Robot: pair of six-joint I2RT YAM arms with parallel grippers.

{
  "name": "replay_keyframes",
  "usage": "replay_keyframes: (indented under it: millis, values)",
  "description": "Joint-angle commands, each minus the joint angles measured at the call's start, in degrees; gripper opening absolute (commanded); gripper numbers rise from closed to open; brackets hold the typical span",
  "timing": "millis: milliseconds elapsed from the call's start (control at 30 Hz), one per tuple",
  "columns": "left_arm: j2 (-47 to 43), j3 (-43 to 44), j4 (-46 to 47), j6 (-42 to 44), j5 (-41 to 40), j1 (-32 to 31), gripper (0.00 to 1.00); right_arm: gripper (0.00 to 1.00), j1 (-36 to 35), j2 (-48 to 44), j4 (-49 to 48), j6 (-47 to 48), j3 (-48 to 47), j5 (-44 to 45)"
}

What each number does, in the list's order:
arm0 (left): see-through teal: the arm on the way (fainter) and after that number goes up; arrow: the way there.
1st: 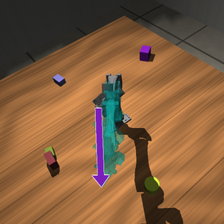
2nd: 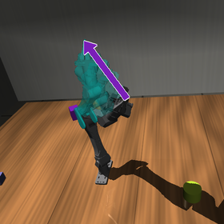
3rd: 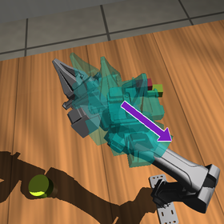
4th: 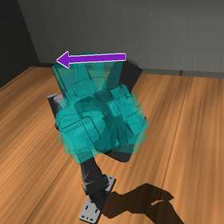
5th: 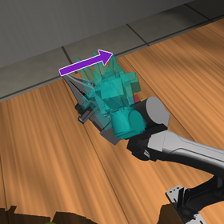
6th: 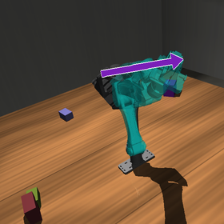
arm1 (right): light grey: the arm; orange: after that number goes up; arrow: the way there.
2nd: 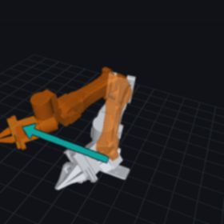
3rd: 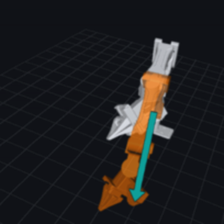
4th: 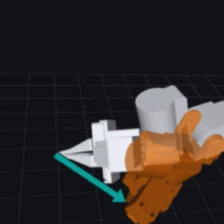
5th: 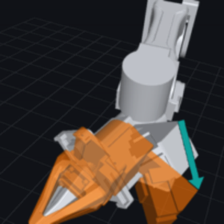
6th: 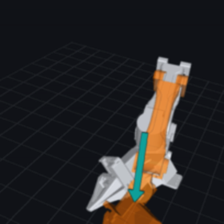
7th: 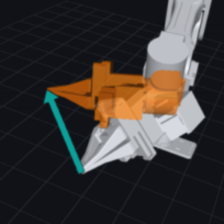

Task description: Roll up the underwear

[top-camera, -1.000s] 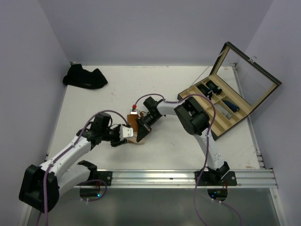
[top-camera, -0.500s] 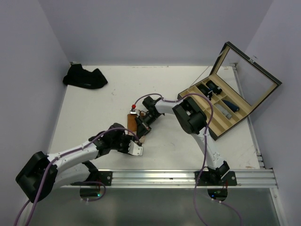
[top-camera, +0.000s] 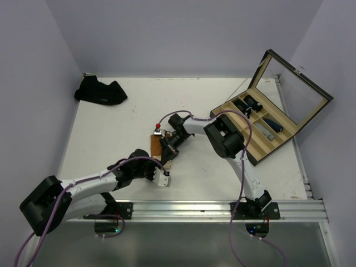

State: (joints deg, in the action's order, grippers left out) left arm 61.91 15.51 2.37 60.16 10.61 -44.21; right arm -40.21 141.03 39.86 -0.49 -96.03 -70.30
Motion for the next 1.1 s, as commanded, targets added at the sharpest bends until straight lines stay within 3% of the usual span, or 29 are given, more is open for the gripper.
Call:
replay_keyframes:
  millis: [0, 100, 133, 200, 233, 400, 433, 467, 700, 1067]
  values:
    - [5.8, 0.9, -4.8, 1.0, 1.1, -0.8, 0.47, 0.0, -0.7, 6.8, -0.3, 2.2, 2.7, 12.5]
    - [12.3, 5.0, -8.0, -2.1, 0.6, -1.1, 0.31, 0.0, -0.5, 6.4, -0.5, 2.0, 2.6, 13.2]
    - [13.7, 5.8, -10.2, -3.6, 0.2, -1.2, 0.19, 0.04, -0.5, 5.6, -0.6, 1.8, 2.6, 14.0]
    - [16.6, 8.2, -13.3, -4.3, 0.7, -1.2, 0.1, 0.13, -0.2, 4.4, -0.6, 1.6, 2.4, 15.1]
    - [17.2, 8.7, -16.2, -4.5, 2.0, -1.2, 0.0, 0.22, 0.0, 3.8, -0.6, 1.5, 2.3, 16.3]
    - [20.1, 12.0, -23.9, -6.3, 6.5, -1.0, 0.0, 0.52, 5.3, -2.7, 2.7, 2.2, -0.4, 21.6]
    - [21.0, 14.2, -26.3, -5.9, 8.3, 0.4, 0.0, 0.65, 7.4, -3.7, 3.1, 2.3, -1.1, 22.6]
    - [22.3, 15.8, -27.9, -5.8, 9.3, 1.0, 0.0, 0.68, 8.4, -6.1, 3.3, 2.5, -1.3, 23.9]
    - [34.7, 26.8, -40.9, -2.0, 20.2, 9.0, 0.0, 0.68, 14.9, -16.8, 2.2, 3.6, -0.5, 28.6]
    - [63.8, 48.6, -67.6, 5.8, 33.2, 19.1, 0.0, 0.46, 16.0, -37.7, -5.6, 15.7, 13.8, 26.4]
